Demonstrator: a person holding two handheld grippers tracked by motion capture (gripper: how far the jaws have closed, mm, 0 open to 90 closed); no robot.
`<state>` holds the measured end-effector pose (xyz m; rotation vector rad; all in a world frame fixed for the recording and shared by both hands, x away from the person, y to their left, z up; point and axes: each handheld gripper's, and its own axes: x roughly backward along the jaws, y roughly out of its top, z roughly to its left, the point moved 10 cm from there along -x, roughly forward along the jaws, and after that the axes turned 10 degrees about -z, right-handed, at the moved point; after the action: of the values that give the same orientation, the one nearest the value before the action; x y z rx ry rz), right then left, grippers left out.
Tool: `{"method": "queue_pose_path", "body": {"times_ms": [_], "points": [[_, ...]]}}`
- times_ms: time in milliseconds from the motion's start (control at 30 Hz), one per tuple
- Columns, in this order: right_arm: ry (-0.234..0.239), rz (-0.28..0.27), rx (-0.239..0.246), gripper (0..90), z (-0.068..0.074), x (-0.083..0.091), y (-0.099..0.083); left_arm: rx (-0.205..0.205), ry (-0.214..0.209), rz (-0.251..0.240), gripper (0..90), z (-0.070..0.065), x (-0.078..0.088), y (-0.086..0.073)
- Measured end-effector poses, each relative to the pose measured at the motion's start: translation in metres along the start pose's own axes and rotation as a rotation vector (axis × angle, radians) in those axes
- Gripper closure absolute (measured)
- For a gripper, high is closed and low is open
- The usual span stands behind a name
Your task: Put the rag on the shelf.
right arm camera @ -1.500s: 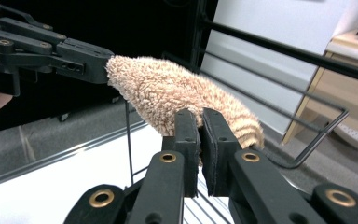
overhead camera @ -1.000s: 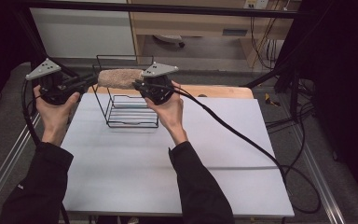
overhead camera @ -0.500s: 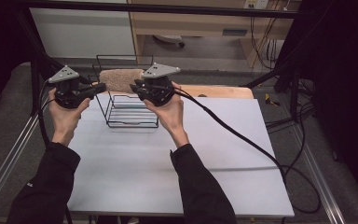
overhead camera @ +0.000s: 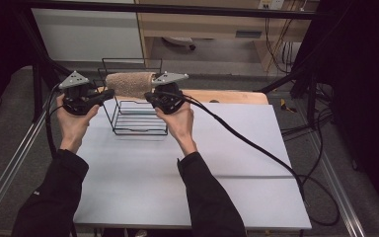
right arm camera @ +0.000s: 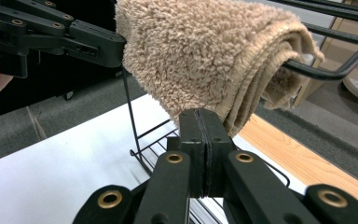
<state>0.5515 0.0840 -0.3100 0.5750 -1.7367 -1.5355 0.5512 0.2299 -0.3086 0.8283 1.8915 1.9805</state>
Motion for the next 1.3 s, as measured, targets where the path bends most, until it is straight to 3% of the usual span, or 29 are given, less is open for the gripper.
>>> {"method": "queue_pose_path", "body": {"times_ms": [300,633,833,1067,1200,1300], "points": [[0.022,-0.05,0.003,80.1,0.005,0.014,0.012,0.003,-0.007,-0.011,81.7,-0.004,0.009,0.003],[0.025,-0.062,-0.016,59.7,0.005,0.044,0.014,-0.004,-0.001,0.012,56.3,-0.011,0.028,-0.003],[0.011,-0.048,-0.045,41.8,-0.003,0.062,0.001,0.002,-0.022,0.041,42.6,-0.021,0.035,-0.019],[-0.012,-0.002,-0.074,26.5,-0.018,0.088,-0.026,0.015,-0.058,0.067,27.0,-0.033,0.042,-0.05],[-0.03,0.014,-0.073,17.2,-0.029,0.105,-0.043,0.016,-0.059,0.086,17.7,-0.037,0.046,-0.068],[-0.04,0.033,-0.099,12.7,-0.038,0.118,-0.057,0.02,-0.055,0.104,13.3,-0.038,0.048,-0.08]]}}
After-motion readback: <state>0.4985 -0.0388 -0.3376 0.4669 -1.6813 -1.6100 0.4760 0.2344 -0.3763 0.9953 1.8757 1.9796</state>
